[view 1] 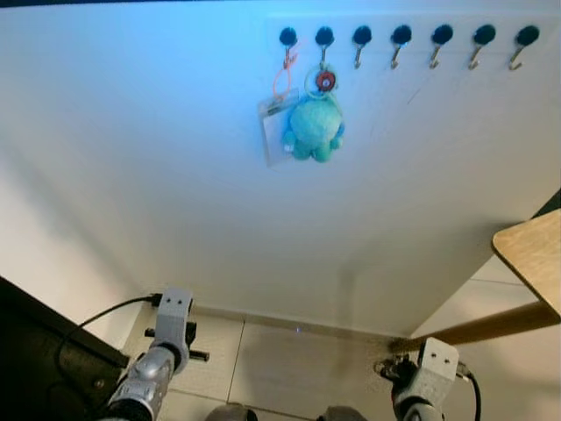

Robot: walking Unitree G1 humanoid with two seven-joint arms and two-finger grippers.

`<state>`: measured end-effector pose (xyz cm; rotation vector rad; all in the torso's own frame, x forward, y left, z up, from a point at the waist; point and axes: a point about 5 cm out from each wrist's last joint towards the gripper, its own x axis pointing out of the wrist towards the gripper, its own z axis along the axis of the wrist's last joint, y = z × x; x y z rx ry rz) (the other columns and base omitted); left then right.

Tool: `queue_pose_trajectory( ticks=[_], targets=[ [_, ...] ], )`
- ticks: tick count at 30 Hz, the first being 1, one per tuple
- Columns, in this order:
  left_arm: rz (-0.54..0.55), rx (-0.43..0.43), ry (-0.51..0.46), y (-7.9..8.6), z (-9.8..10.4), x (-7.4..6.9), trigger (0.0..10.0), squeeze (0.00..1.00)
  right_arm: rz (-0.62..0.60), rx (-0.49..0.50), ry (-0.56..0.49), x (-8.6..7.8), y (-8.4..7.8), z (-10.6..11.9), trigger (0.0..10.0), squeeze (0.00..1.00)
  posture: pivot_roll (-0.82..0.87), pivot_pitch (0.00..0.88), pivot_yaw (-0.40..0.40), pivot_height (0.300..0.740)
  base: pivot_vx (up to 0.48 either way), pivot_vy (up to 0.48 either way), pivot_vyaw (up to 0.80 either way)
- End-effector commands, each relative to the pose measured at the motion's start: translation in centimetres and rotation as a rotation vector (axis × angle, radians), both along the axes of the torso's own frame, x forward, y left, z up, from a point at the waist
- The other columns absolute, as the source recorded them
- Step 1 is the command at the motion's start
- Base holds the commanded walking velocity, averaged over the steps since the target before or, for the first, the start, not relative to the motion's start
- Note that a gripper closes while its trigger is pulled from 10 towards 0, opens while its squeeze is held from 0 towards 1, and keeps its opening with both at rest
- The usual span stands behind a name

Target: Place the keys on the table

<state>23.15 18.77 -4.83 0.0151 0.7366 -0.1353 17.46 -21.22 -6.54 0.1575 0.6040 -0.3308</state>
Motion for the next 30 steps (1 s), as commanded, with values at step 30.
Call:
queue_pose_trajectory(
  ticks=[30],
  targets=[
    [-0.084,-0.012,-0.02,-1.4,-0.6,-0.5,10.0,0.0,0.179,-0.042,0.138,-1.5,0.8,-1.6,10.0,0.0,-0.01,0.047,0.071,0.74,0.0,0.0,-0.67]
  ],
)
